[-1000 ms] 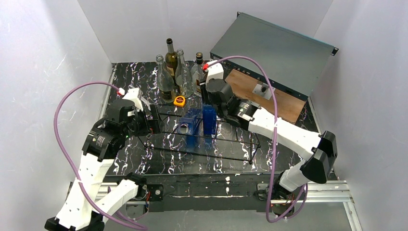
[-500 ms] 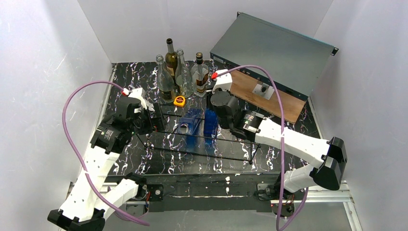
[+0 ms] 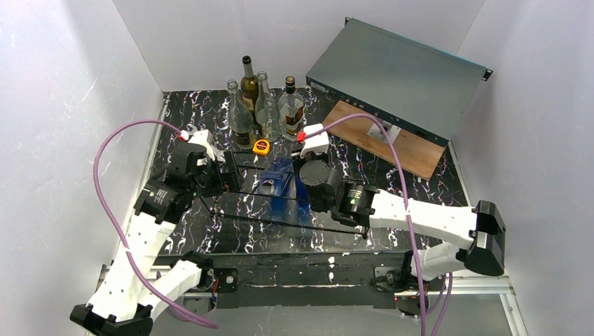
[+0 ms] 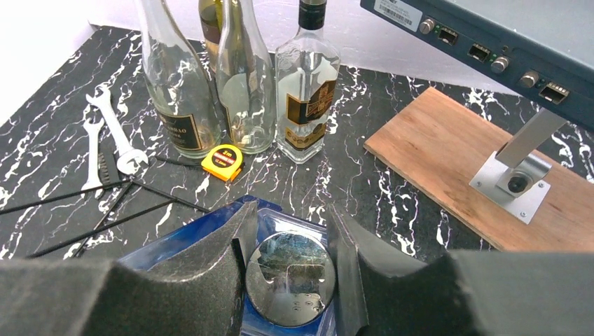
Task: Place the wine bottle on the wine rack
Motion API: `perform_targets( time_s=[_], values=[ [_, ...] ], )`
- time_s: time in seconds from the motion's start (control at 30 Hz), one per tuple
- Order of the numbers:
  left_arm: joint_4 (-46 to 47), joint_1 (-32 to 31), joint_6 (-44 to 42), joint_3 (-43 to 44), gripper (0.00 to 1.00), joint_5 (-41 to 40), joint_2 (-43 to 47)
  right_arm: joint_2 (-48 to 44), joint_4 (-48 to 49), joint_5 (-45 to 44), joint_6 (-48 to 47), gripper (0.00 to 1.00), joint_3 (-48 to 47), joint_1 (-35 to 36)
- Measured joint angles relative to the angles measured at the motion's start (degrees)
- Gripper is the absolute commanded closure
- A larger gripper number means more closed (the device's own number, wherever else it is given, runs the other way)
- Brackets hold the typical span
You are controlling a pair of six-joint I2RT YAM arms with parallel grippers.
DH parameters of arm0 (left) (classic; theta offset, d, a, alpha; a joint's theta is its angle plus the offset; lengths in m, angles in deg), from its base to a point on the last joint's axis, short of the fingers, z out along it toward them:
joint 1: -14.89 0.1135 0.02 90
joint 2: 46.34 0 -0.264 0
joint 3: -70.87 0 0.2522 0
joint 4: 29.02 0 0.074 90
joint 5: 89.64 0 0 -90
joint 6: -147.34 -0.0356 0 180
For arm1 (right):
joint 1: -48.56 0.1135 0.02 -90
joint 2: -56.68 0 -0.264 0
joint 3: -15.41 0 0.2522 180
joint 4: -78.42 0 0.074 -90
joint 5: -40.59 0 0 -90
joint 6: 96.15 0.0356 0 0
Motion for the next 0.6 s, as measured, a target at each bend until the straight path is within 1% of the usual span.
perform_targets(
  time_s=[0.13,0.23,0.47,0.6],
  values=[
    [0.0,0.0,0.1,0.0,0.02,0.1,0.0,-0.1,5.8,-0.4,-4.3,0.99,2.5,1.2],
    [0.1,0.0,0.2,0.0,0.02,0.1,0.0,-1.0,12.4,-1.0,-8.3,0.99,6.0,2.7],
    [2.8,0.0,0.3,-2.1,0.06,-0.1,0.0,-1.3,28.1,-6.1,-18.9,0.99,13.7,10.7],
    [3.9,0.0,0.3,-2.8,0.06,-0.1,0.1,0.2,33.2,-7.7,-22.3,0.99,14.8,12.6]
  ],
)
